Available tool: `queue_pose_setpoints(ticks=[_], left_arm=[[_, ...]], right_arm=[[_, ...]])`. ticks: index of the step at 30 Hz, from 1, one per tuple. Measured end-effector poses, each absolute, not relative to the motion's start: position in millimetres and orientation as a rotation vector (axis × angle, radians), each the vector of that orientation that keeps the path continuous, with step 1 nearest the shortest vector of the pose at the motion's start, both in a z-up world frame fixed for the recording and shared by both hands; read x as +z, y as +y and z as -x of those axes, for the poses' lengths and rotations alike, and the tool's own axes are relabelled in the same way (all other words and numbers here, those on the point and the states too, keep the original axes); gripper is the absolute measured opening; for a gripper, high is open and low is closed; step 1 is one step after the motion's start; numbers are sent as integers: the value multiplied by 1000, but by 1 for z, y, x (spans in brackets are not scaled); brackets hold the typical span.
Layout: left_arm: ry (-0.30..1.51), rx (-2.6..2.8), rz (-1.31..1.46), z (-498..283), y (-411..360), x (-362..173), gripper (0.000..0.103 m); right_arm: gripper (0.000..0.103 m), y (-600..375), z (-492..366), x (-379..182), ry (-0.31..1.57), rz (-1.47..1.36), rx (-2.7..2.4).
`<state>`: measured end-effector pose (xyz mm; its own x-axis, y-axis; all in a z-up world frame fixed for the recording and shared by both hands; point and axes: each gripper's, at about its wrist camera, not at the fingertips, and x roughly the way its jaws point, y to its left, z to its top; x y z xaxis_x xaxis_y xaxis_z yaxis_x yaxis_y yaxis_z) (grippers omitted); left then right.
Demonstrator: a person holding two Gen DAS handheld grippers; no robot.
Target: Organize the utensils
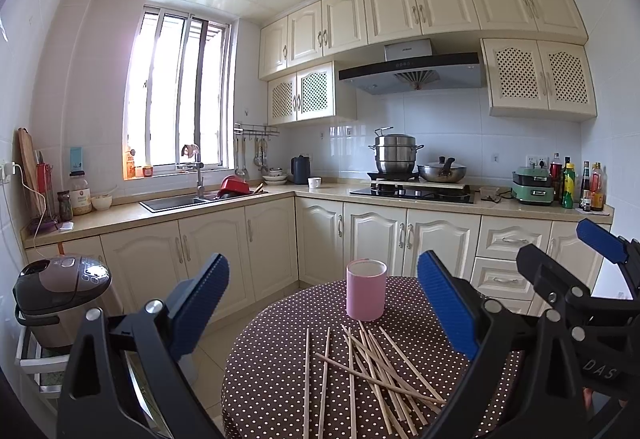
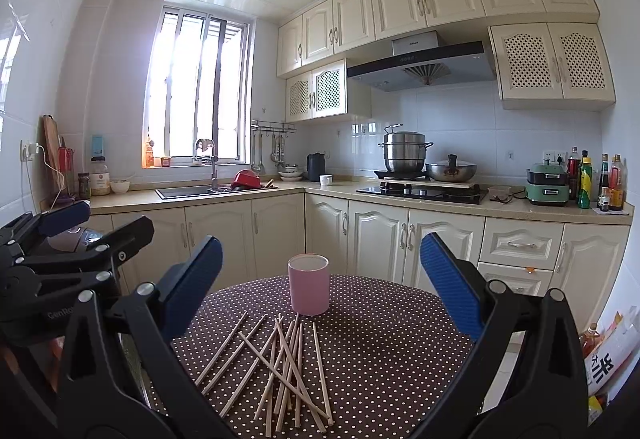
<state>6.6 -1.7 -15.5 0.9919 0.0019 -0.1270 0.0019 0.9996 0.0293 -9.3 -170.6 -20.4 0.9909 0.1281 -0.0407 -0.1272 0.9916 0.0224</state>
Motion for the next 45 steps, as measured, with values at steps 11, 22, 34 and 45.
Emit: queue_pose_setpoints(ticks=[11,22,34,45], left_arm=[[143,-1,-34,-12,-1,-7,94],[166,-1,-34,-21,2,-7,94],[201,3,-47,-38,3,-15,94],[380,-33,-83,-92,9,-52,94]], right_arm=[[97,-174,5,-17,55,-26,128],[97,-174,-5,-18,79,-29,129],[97,-174,-24,-26,118,-33,134],[97,-172,-68,-55,267,-31,138]])
